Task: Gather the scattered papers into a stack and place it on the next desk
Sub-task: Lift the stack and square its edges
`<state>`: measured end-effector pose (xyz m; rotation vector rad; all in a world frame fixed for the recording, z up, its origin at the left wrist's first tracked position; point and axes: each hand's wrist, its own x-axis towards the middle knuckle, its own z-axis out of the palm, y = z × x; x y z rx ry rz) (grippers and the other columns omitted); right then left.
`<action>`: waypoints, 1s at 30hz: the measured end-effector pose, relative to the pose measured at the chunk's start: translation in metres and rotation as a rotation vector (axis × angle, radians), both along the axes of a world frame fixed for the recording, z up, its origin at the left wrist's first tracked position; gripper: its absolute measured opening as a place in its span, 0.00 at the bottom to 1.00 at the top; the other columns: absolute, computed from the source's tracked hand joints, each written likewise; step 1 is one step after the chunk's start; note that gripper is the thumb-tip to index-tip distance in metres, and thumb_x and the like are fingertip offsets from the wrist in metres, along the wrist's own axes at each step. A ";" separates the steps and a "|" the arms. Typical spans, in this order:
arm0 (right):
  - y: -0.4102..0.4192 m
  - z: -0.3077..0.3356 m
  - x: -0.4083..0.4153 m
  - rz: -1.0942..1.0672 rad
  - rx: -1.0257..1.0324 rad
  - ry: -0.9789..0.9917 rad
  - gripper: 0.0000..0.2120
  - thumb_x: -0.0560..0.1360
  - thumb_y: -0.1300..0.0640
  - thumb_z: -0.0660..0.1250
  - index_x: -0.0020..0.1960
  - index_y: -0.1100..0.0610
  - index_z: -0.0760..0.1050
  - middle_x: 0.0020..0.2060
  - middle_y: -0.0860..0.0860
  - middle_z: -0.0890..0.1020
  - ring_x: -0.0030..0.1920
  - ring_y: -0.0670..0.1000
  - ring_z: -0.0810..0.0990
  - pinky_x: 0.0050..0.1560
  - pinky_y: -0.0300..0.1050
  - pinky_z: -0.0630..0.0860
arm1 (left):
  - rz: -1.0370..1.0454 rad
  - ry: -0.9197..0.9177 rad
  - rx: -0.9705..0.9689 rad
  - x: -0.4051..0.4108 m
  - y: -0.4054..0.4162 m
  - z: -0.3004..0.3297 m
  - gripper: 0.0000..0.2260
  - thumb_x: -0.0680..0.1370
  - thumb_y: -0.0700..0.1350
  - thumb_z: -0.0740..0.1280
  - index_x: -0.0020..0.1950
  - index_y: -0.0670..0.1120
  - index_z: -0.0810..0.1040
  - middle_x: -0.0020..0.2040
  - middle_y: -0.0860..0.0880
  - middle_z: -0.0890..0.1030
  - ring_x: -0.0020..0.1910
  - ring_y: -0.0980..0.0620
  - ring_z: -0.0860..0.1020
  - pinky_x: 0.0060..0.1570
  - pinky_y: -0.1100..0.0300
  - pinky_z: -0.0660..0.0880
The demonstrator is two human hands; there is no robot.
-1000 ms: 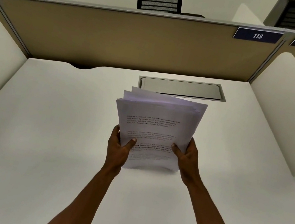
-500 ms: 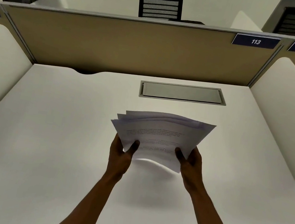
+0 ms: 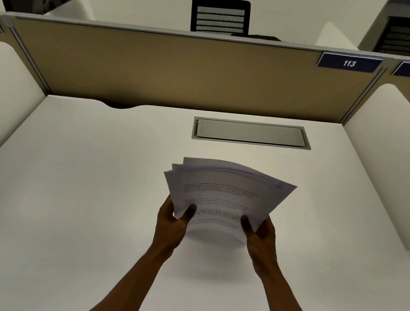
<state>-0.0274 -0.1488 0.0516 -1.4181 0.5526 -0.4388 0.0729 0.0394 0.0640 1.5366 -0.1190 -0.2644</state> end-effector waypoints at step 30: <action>-0.017 0.015 -0.002 0.112 -0.593 0.115 0.16 0.79 0.59 0.66 0.66 0.53 0.73 0.48 0.42 0.82 0.48 0.35 0.81 0.43 0.27 0.76 | -0.058 0.181 -0.037 -0.002 -0.004 -0.004 0.17 0.81 0.42 0.68 0.69 0.46 0.74 0.63 0.47 0.83 0.61 0.45 0.82 0.59 0.43 0.81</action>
